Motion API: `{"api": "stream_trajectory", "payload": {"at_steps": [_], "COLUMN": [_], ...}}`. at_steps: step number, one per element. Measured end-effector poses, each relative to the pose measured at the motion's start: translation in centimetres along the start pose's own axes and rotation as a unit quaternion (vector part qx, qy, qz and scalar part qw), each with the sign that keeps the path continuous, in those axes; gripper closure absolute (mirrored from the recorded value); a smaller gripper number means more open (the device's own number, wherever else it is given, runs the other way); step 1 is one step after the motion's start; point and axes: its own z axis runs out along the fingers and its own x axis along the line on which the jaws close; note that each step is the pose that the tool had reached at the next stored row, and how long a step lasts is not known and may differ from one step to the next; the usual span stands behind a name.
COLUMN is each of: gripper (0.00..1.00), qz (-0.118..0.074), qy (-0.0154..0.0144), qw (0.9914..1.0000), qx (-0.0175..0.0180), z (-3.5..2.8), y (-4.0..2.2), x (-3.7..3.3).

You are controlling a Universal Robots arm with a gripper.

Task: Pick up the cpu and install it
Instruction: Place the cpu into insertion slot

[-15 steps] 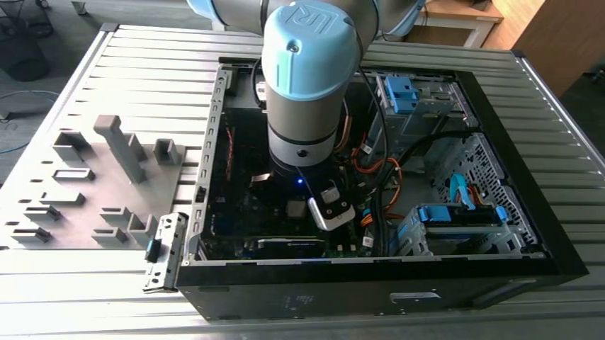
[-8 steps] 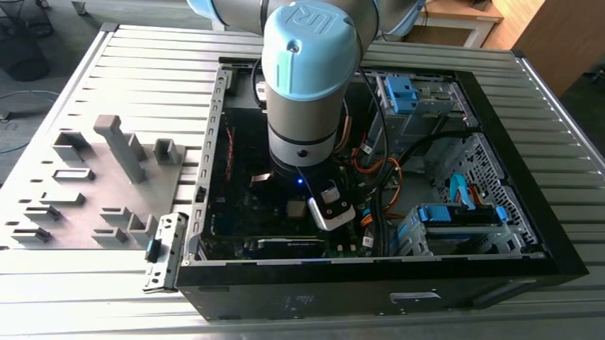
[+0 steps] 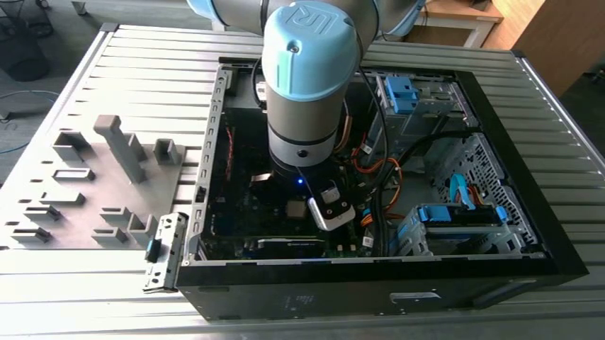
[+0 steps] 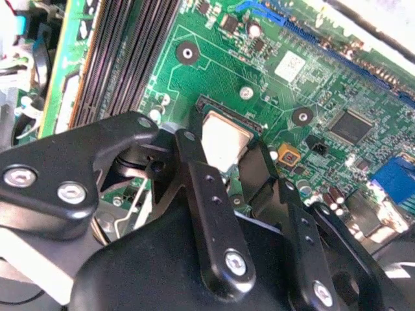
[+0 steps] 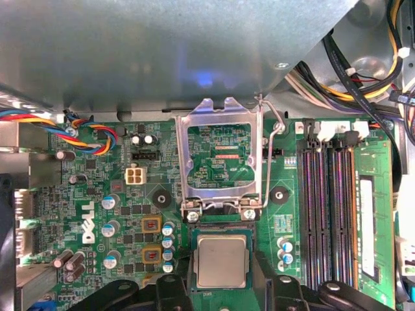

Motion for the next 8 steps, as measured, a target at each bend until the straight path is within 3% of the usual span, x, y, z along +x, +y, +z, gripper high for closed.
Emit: {"api": "stream_trajectory", "payload": {"at_steps": [8], "gripper": [0.51], "qz": [0.0], "qy": [0.0], "qw": [1.0], "qx": [0.0], "z": [0.0], "y": [0.0], "x": [0.0]}}
